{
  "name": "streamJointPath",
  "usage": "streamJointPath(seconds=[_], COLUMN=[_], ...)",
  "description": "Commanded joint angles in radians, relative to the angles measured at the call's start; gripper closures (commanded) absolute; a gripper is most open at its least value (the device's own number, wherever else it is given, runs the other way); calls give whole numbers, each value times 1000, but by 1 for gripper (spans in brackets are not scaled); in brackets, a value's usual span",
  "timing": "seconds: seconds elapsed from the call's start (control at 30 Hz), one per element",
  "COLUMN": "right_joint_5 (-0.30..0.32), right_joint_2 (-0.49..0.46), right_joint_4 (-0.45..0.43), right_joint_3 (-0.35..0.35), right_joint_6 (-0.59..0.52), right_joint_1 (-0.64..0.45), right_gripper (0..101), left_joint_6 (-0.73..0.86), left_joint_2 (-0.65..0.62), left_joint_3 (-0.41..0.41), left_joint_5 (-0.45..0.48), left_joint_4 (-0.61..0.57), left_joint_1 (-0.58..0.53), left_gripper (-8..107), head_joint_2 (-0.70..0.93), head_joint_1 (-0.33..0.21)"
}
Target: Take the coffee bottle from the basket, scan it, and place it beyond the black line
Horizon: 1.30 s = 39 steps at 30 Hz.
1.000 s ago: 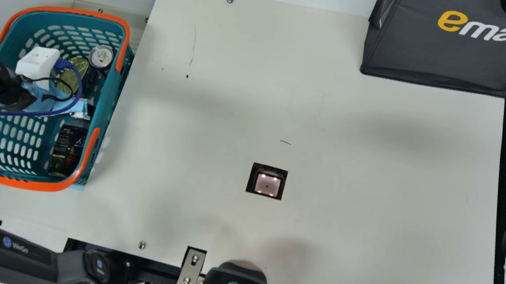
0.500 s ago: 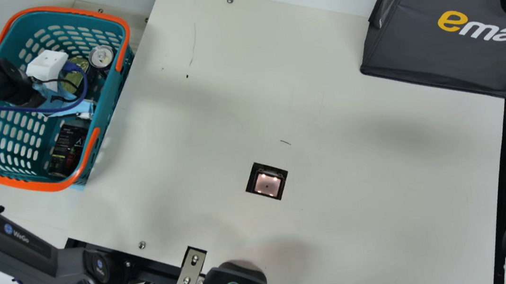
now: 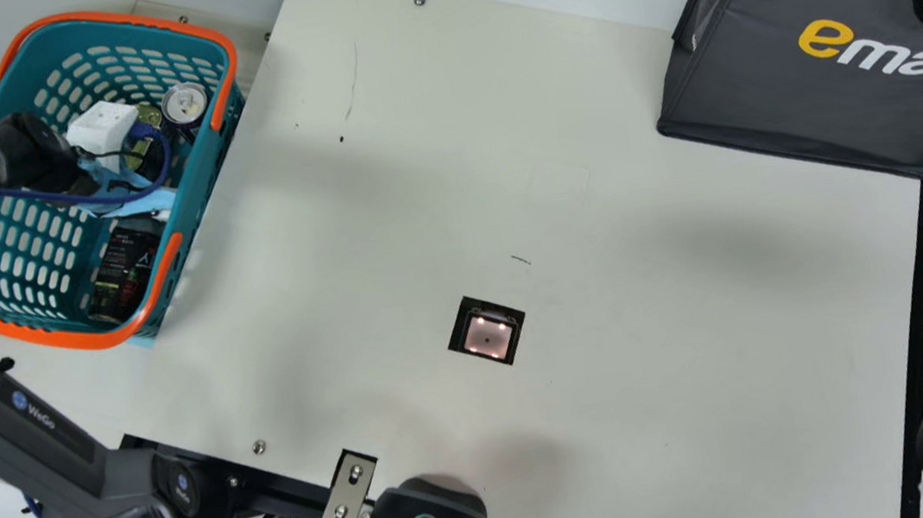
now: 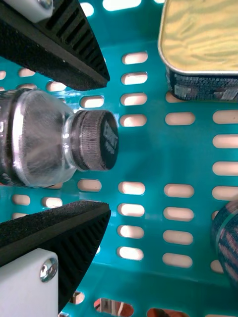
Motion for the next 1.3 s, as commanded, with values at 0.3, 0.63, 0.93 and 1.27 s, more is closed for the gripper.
streamJointPath(seconds=[0.3, 0.63, 0.93, 1.27], right_joint_5=[0, 0, 0, -1], right_joint_2=[0, 0, 0, 0], right_joint_4=[0, 0, 0, 0], right_joint_3=[0, 0, 0, 0], right_joint_6=[0, 0, 0, 0], right_joint_1=[0, 0, 0, 0], right_gripper=[10, 10, 10, 10], left_joint_6=[-12, -19, -29, -25], left_joint_2=[32, 60, 82, 66], left_joint_3=[-4, -2, 2, -1], left_joint_5=[-22, -45, -70, -66], left_joint_4=[10, 11, 14, 1], left_joint_1=[-2, -6, -11, -9], left_gripper=[9, 9, 36, 89], head_joint_2=[2, 2, 2, 2], head_joint_1=[-27, -27, -27, -27])
